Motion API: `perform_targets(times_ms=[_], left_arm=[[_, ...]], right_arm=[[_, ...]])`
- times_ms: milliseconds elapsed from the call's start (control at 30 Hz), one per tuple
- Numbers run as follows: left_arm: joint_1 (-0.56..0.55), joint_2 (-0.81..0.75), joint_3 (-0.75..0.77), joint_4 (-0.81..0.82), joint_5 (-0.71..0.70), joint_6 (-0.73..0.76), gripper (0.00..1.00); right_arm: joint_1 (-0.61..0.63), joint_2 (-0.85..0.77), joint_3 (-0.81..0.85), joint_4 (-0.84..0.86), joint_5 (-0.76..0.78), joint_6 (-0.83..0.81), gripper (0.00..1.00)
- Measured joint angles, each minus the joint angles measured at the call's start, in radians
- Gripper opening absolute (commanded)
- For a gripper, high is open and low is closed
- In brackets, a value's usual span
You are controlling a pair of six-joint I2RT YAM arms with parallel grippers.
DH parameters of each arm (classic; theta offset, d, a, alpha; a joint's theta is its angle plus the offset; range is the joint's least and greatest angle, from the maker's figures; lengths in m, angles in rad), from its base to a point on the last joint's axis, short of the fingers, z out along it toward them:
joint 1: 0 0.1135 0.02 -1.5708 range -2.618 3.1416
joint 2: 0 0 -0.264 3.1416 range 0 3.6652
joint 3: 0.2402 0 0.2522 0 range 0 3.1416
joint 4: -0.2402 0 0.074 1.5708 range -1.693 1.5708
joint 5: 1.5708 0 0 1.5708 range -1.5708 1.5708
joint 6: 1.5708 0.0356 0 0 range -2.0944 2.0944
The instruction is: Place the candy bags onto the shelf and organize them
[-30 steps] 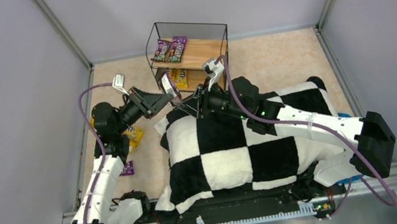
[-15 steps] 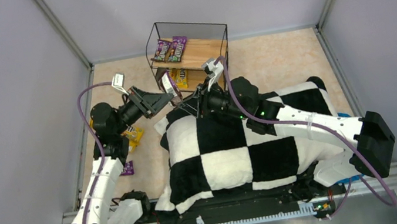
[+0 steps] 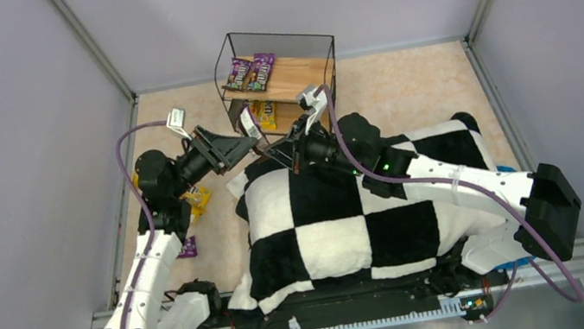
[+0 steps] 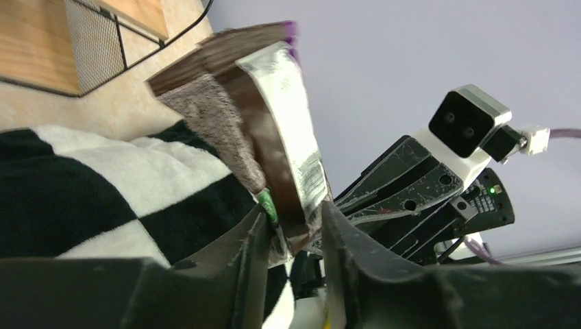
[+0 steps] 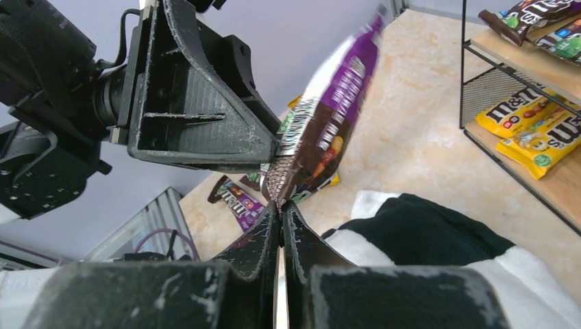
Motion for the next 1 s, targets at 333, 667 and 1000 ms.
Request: perform_targets(times_ms=[333, 667, 1000], left_arm=[[0.000, -0.002, 0.131, -0.287, -0.033, 0.200, 0.95], [-0.003, 0.028, 0.224, -0.442, 0.070, 0.373, 0.95], [-0.010, -0.050, 0.209, -0.301, 0.139, 0.500, 0.97]], right_arm=[[0.000, -0.058, -0.047, -0.054, 0.029, -0.383, 0.00], [0.000, -0.231, -0.088, -0.212, 0.158, -0.833, 0.00], [-0.369, -0.233, -0.087, -0.121, -0.028, 0.233, 0.00]])
